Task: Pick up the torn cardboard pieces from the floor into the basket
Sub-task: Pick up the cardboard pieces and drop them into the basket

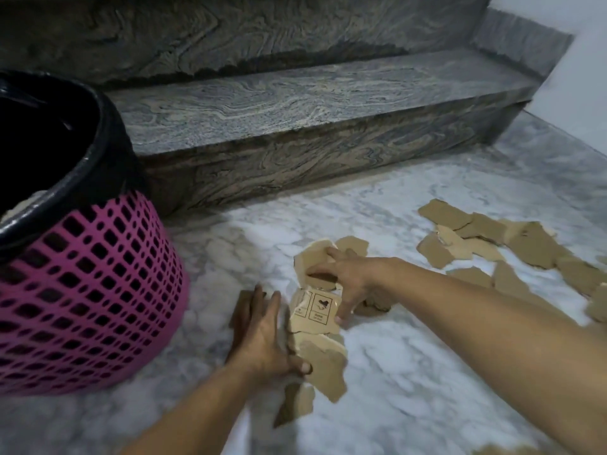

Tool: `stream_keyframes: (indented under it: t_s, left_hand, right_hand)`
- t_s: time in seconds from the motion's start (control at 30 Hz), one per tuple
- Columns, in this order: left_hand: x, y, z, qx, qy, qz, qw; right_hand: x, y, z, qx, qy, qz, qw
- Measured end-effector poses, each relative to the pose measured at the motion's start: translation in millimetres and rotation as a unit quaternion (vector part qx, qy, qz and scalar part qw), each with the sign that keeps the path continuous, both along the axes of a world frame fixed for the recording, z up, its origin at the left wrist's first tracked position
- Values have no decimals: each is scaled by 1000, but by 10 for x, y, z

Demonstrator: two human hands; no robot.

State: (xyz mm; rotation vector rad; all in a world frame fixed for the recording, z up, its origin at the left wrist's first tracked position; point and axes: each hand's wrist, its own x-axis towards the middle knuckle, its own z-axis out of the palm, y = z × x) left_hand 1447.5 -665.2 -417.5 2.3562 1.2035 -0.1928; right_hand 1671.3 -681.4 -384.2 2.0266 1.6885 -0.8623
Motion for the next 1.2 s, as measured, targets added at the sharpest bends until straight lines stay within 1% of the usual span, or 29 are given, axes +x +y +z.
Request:
stream_keyframes:
  t_s: [0.03, 0.07, 0.13, 0.2, 0.23, 0.3, 0.33, 0.37, 0.43, 0.47, 0.53, 0.6, 0.67, 0.87, 1.0, 1.03, 1.1, 1.13, 1.2]
  left_hand:
    - [-41, -1, 25, -16, -12, 2, 1000]
    - [-75, -2, 27, -22, -26, 9, 999]
    - [-136, -26, 6, -15, -32, 24, 999]
    - [-174, -101, -45, -47, -41, 39, 997]
    - [-186, -147, -79, -89, -63, 48, 993]
    - [-211, -233, -103, -170, -113, 60, 977]
    - [-208, -267, -102, -179, -116, 55, 976]
    - [-208, -296, -98, -162, -99, 42, 981]
    - [-188, -367, -97, -90, -37, -3, 995]
    - [-173, -393, -99, -55, -2, -28, 998]
    - [-162, -440, -92, -13, 46, -69, 996]
    - [-164, -467, -102, -1, 58, -91, 994]
    - [-176, -456, -98, 6, 46, -88, 995]
    - [-205, -400, -53, 72, -35, -52, 995]
    - [-137, -311, 22, 42, -86, -16, 995]
    - [-101, -259, 42, 36, -75, 0, 997]
    - [-30, -146, 75, 14, 0, 16, 1000]
    - [-2, -96, 75, 1, 37, 9, 999]
    - [47, -54, 57, -26, 61, -9, 998]
  right_hand:
    - [-27, -56, 5, 5, 29, -2, 1000]
    - [-34, -109, 30, 19, 64, -24, 997]
    - [-21, -209, 111, 76, 105, -111, 985]
    - [35, -294, 191, 121, 81, -201, 969]
    - [68, -312, 228, 117, 65, -238, 962]
    - [101, -279, 274, 67, 43, -307, 948]
    - [106, -234, 274, 45, 36, -339, 939]
    - [87, -171, 255, 33, 30, -362, 931]
    - [19, -49, 164, 41, 2, -391, 919]
    - [-32, 3, 100, 45, -14, -404, 913]
    - [-167, 70, -23, 43, -47, -413, 908]
    - [-282, 87, -105, 48, -78, -400, 912]
    - [-324, 83, -122, 71, -83, -399, 911]
    - [-220, -36, -147, 134, 45, -449, 882]
    - [-204, -137, -154, 183, 158, -496, 834]
    - [-191, -178, -160, 184, 173, -502, 827]
    - [-173, -269, -193, 190, 178, -500, 826]
    - [-169, -313, -223, 200, 181, -502, 822]
    - [-160, -405, -274, 224, 191, -518, 803]
